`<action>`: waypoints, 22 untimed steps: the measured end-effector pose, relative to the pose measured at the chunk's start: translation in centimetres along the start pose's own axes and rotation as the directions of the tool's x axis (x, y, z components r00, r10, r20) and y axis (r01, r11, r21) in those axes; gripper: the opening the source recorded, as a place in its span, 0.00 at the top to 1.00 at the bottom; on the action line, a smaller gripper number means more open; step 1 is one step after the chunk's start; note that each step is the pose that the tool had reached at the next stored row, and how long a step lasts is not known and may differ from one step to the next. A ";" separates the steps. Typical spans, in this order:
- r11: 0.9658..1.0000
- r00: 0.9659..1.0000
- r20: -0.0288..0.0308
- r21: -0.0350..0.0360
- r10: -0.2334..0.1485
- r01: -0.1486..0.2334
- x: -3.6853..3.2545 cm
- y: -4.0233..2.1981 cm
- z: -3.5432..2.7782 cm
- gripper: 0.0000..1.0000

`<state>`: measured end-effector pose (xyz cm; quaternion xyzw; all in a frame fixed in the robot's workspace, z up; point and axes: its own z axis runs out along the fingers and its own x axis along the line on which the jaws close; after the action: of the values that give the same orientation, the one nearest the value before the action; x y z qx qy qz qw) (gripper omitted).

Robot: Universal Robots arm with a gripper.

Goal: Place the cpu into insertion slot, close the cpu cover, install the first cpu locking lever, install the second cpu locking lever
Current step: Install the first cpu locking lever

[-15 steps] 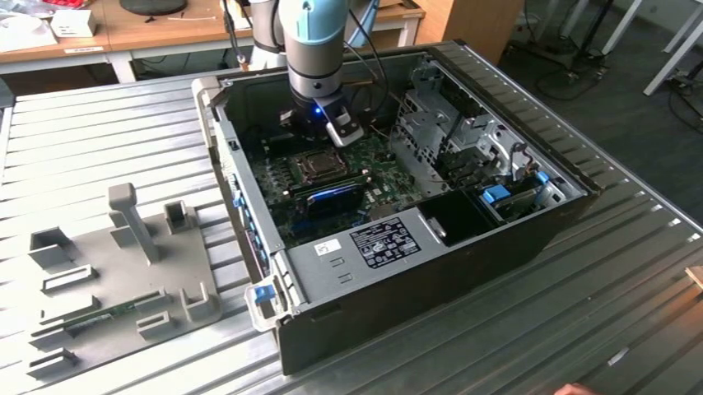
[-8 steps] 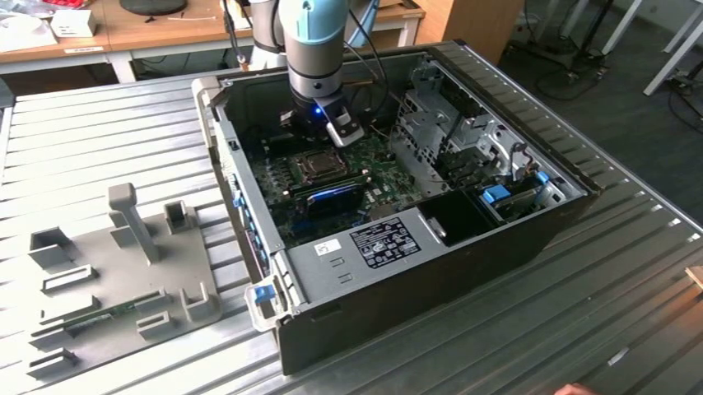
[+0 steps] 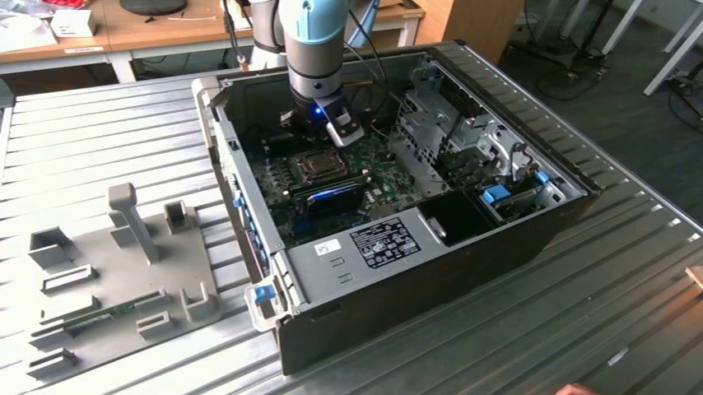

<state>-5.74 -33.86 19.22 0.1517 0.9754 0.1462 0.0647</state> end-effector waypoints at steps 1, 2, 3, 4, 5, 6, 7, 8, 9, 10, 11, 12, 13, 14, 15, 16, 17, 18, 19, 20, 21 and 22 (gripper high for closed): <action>1.000 1.000 0.000 0.000 0.000 0.000 0.00 0.00 0.00 0.90; 1.000 1.000 0.000 0.000 0.000 0.000 0.00 0.00 0.00 0.90; 1.000 1.000 0.000 0.000 0.000 0.000 0.00 0.00 0.00 0.90; 1.000 1.000 0.001 0.000 0.001 -0.001 0.00 0.01 0.00 0.90; 1.000 1.000 0.001 0.001 0.004 -0.004 0.01 0.03 0.01 0.90; 1.000 1.000 0.002 0.001 0.006 -0.006 0.02 0.05 0.01 0.90; 1.000 1.000 0.003 0.001 0.009 -0.009 0.02 0.07 0.02 0.90; 1.000 1.000 0.004 0.001 0.012 -0.012 0.02 0.08 0.02 0.90; 1.000 1.000 0.005 0.001 0.015 -0.015 0.02 0.08 0.02 0.90; 1.000 1.000 0.006 0.002 0.018 -0.018 0.01 0.08 0.03 0.90; 1.000 1.000 0.007 0.002 0.022 -0.022 0.00 0.09 0.03 0.90; 1.000 1.000 0.008 0.002 0.026 -0.026 -0.01 0.09 0.03 0.90; 1.000 0.999 0.010 0.003 0.031 -0.031 -0.03 0.09 0.03 0.90; 0.999 0.999 0.012 0.003 0.037 -0.037 -0.05 0.10 0.03 0.90; 0.999 0.999 0.014 0.004 0.043 -0.043 -0.06 0.10 0.04 0.90; 0.999 0.999 0.016 0.004 0.048 -0.048 -0.07 0.11 0.05 0.90; 0.999 0.999 0.017 0.004 0.052 -0.052 -0.07 0.12 0.05 0.90; 0.999 0.998 0.018 0.004 0.054 -0.054 -0.07 0.14 0.05 0.90; 0.999 0.998 0.018 0.004 0.054 -0.054 -0.07 0.14 0.05 0.90; 0.999 0.998 0.018 0.004 0.054 -0.054 -0.07 0.15 0.06 0.90; 0.999 0.998 0.018 0.004 0.054 -0.054 -0.07 0.14 0.05 0.90; 0.999 0.998 0.018 0.004 0.054 -0.055 -0.07 0.14 0.06 0.90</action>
<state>-5.62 -33.73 19.22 0.1797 0.9707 0.1442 0.0689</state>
